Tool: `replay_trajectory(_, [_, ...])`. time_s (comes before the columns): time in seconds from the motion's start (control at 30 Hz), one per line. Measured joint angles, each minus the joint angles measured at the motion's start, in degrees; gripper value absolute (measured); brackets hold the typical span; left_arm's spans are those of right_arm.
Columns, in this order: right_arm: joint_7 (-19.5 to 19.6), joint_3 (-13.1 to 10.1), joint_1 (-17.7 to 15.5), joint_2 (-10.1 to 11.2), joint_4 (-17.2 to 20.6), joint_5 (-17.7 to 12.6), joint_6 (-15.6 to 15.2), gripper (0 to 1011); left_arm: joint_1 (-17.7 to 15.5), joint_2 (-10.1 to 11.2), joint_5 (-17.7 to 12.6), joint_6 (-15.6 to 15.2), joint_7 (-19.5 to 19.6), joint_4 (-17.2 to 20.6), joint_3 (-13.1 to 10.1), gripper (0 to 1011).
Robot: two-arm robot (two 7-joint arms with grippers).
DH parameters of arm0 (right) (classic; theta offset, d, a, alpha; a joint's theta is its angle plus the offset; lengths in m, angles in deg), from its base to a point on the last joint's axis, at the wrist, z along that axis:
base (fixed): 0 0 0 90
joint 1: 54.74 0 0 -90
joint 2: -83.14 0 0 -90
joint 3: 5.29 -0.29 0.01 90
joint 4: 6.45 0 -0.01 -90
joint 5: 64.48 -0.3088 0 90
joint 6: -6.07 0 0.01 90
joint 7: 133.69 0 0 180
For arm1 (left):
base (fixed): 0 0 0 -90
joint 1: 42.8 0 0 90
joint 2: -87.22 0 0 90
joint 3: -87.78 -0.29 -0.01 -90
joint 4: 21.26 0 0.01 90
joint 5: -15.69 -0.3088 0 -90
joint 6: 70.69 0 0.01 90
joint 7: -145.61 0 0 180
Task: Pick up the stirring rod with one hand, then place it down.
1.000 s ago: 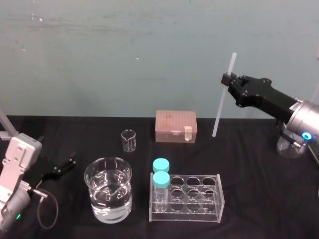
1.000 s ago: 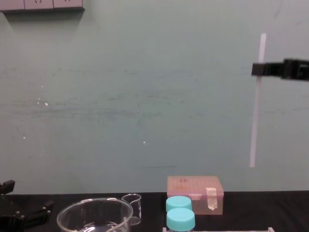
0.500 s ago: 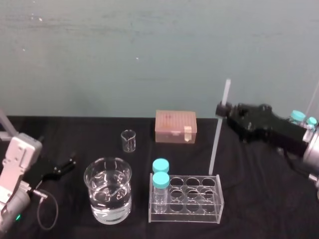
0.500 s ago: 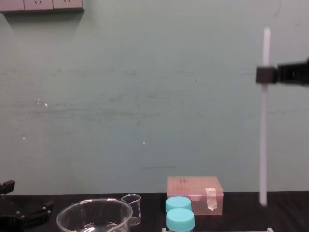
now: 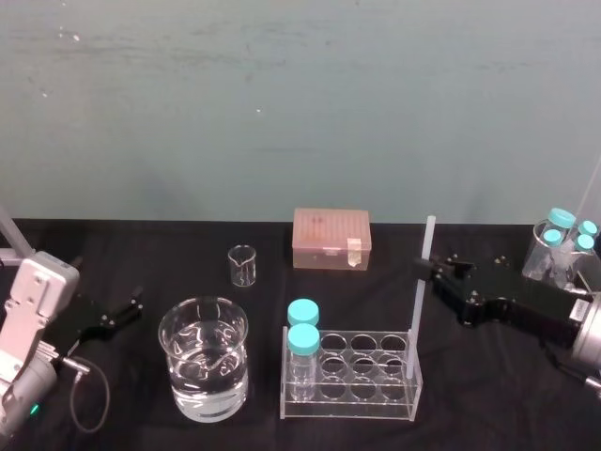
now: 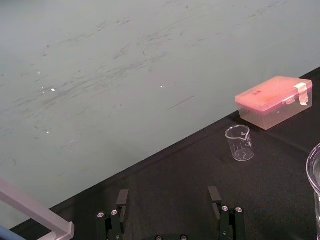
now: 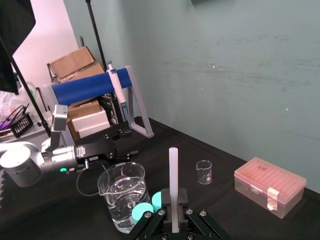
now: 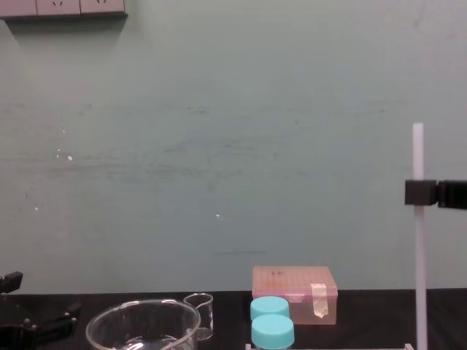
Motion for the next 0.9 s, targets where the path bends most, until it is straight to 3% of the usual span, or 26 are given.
replay_trajectory(0.27, [-2.0, 1.7, 1.4, -2.6, -3.5, 3.3, 3.0, 68, 0.0, 0.0, 0.0, 0.0, 0.0, 0.0, 0.0, 1005])
replay_trajectory(0.9, [-5.6, 3.3, 2.5, -6.5, -11.0, 6.9, 5.6, 68, 0.0, 0.0, 0.0, 0.0, 0.0, 0.0, 0.0, 1005])
